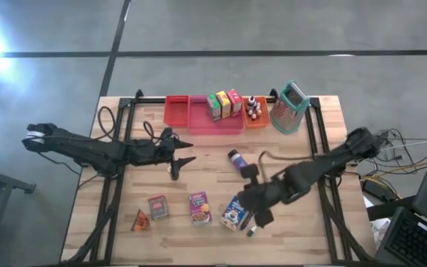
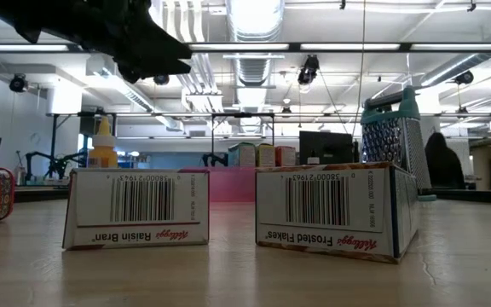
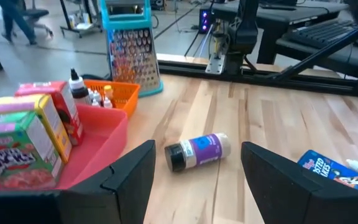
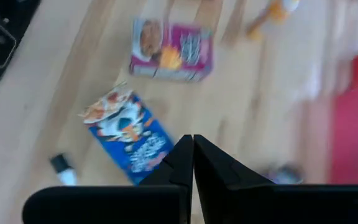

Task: Pick & Place Kitchen Items
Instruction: Put the brown food coloring bottle into the orange bin

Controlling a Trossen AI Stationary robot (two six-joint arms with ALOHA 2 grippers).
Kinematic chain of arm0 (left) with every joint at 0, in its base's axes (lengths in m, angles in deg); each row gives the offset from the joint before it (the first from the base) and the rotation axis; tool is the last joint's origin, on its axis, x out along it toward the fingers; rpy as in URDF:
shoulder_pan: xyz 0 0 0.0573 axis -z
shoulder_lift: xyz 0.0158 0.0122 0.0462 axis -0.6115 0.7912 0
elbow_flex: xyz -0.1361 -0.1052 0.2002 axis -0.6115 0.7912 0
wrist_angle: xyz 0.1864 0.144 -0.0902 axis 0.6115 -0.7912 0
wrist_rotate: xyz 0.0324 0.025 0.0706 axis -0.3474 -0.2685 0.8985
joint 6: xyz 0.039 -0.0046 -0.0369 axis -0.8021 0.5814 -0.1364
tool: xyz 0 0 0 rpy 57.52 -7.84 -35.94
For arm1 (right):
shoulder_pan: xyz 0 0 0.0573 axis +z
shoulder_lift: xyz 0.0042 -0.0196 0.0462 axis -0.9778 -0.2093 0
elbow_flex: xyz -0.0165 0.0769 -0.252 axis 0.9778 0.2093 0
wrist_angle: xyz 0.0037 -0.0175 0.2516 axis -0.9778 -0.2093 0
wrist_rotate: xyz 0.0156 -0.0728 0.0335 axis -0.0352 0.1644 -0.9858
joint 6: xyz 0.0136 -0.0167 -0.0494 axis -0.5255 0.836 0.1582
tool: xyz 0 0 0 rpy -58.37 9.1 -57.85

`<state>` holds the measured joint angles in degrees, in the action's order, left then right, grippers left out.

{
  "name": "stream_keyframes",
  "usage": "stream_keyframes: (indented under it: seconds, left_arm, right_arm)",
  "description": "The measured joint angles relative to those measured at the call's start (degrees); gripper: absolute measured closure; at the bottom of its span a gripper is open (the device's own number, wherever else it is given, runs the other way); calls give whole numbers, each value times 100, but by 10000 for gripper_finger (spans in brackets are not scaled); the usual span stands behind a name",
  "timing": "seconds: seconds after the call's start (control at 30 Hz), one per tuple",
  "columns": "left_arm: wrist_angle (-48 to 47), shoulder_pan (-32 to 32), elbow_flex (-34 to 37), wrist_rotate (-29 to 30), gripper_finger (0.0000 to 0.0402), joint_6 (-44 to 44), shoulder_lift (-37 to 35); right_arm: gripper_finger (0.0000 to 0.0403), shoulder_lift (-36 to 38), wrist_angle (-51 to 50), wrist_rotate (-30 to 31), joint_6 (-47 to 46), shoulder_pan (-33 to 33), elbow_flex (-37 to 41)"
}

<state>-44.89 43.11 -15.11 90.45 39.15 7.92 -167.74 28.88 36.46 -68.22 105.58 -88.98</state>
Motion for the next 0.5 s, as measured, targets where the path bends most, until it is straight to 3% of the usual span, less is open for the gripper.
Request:
stream_keyframes:
  seconds: [0.2,0.5]
  left_arm:
    - [-194,0,19,-5,158,371,2]
    - [-188,0,98,-5,158,413,2]
  right_arm:
    - [394,-760,-1441,-686,-2208,200,-400]
    - [388,-2009,-2021,-795,-2120,776,-1569]
